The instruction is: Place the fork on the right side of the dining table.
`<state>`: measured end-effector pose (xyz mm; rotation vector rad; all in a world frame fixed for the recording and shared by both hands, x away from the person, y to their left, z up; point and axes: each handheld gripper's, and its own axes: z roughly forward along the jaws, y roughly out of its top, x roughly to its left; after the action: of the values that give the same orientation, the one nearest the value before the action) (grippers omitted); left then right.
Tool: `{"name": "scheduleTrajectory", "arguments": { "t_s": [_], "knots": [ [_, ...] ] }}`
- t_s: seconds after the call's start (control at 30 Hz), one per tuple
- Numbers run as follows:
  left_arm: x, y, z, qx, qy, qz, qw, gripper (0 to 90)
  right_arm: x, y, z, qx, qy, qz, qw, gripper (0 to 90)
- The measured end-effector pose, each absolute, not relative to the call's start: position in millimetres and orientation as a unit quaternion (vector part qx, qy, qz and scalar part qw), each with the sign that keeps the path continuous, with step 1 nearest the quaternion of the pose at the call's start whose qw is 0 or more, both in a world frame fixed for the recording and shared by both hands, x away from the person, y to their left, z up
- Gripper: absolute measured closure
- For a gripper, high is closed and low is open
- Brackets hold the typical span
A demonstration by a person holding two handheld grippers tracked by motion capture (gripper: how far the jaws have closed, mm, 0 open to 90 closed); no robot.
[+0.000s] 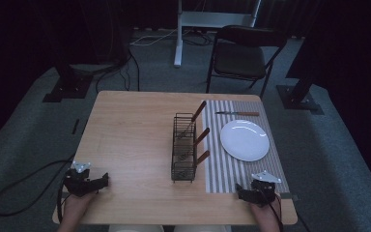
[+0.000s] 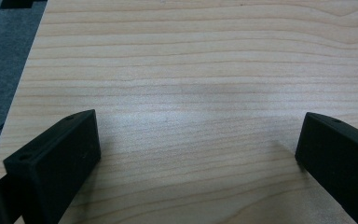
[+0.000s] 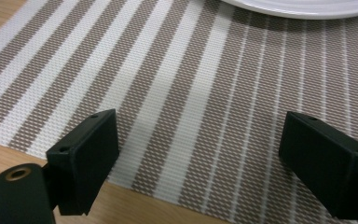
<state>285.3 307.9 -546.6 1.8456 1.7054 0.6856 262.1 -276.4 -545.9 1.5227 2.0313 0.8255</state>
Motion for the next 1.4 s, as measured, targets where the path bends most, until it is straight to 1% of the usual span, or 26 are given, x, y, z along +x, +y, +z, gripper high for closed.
{"name": "scheduleTrajectory", "arguments": {
  "t_s": [0.13,0.2,0.37,0.9,1.1,1.4],
  "knots": [
    [285,308,-547,0.683,0.631,0.254,0.266,0.2,257,-280,-546,0.552,0.744,0.298,0.229,11.8],
    [285,308,-547,0.683,0.631,0.254,0.266,0.2,258,-282,-546,0.553,0.746,0.300,0.217,11.6],
    [285,308,-547,0.684,0.630,0.254,0.266,0.2,256,-284,-547,0.547,0.749,0.304,0.216,11.6],
    [285,308,-547,0.684,0.630,0.253,0.266,0.2,262,-281,-541,0.556,0.757,0.279,0.199,11.7],
    [285,308,-547,0.685,0.630,0.253,0.266,0.2,263,-274,-539,0.550,0.764,0.278,0.191,12.5],
    [285,308,-547,0.684,0.630,0.253,0.266,0.2,266,-265,-523,0.530,0.768,0.307,0.188,13.0]
  ]
}}
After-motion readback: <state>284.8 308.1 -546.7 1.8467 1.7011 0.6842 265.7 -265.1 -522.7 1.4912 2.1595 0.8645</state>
